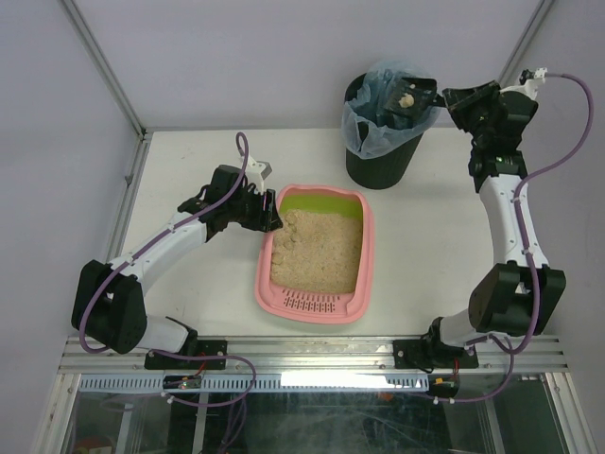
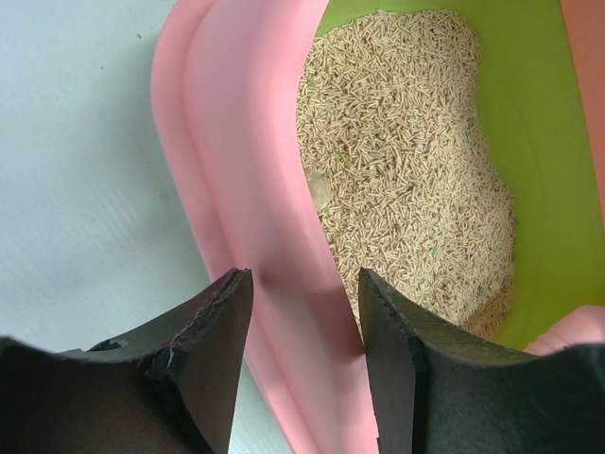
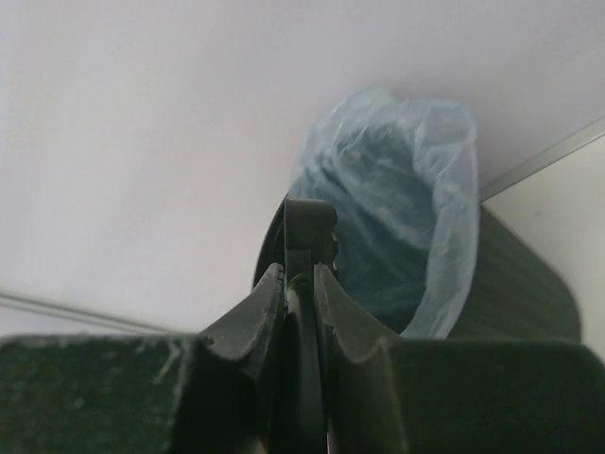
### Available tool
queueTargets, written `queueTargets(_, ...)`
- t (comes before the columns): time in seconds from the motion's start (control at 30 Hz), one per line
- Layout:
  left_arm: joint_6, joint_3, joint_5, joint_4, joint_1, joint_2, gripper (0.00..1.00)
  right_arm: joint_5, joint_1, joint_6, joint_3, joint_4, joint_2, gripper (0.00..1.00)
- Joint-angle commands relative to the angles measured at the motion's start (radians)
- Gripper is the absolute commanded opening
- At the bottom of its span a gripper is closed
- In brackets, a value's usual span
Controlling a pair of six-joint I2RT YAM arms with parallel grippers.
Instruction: Clean the litter box
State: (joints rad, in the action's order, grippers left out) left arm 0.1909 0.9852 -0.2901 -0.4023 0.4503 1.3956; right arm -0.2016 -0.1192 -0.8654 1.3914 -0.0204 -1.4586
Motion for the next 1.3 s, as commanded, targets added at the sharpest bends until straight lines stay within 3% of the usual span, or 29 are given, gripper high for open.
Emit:
queueTargets(0.0,-0.022,0.044,-0.011,0.005,-0.002,-0.017,0.5,0.147,0.003,0.245,0.072,-0.041,0.026,0.0)
queueTargets(0.3,-0.023,0.044,-0.017,0.006,-0.002,-0.013,0.5,0.317,0.115,0.601,0.127,-0.029,0.014,0.0)
queueTargets(0.5,-0.025,0.044,-0.015,0.003,-0.002,-0.013,0.5,0.419,0.242,0.893,0.127,-0.093,-0.013,0.0)
queueTargets(0.77,-0.029,0.043,-0.015,0.003,-0.002,-0.013,0.5,0.511,0.355,1.14,0.066,-0.25,0.008,0.0)
queueTargets(1.27,-0.028,0.043,-0.015,0.003,-0.002,-0.009,0.5,0.498,0.405,1.295,0.002,-0.35,0.047,0.0)
